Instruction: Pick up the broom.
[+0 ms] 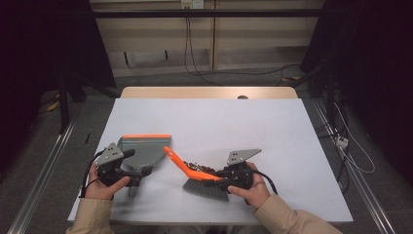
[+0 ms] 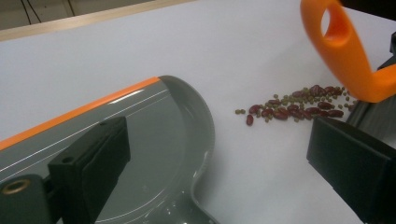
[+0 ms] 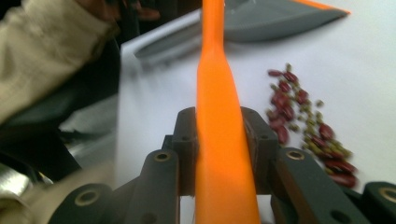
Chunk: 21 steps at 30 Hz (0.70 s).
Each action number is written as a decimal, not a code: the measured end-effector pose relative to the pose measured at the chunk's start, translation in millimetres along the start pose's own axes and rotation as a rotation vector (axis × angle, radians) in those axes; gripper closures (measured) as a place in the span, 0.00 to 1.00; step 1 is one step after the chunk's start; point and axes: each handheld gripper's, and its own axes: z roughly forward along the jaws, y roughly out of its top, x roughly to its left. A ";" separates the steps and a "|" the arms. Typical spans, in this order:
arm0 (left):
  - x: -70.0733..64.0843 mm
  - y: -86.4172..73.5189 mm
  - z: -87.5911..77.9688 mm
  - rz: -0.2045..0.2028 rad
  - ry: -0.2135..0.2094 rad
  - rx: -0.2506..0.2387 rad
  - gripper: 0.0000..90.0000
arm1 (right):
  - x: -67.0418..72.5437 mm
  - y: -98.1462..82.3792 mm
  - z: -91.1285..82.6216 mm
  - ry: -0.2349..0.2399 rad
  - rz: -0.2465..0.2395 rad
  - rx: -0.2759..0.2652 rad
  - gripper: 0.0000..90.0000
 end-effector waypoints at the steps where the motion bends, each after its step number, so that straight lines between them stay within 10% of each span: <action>1: 0.1 0.0 -0.1 0.001 0.001 0.000 0.07 | -4.3 -0.2 -1.6 0.007 0.005 -0.006 0.79; 21: 0.9 -1.3 3.5 0.007 0.005 0.016 0.07 | -47.1 14.8 3.5 -0.017 -0.021 -0.033 0.79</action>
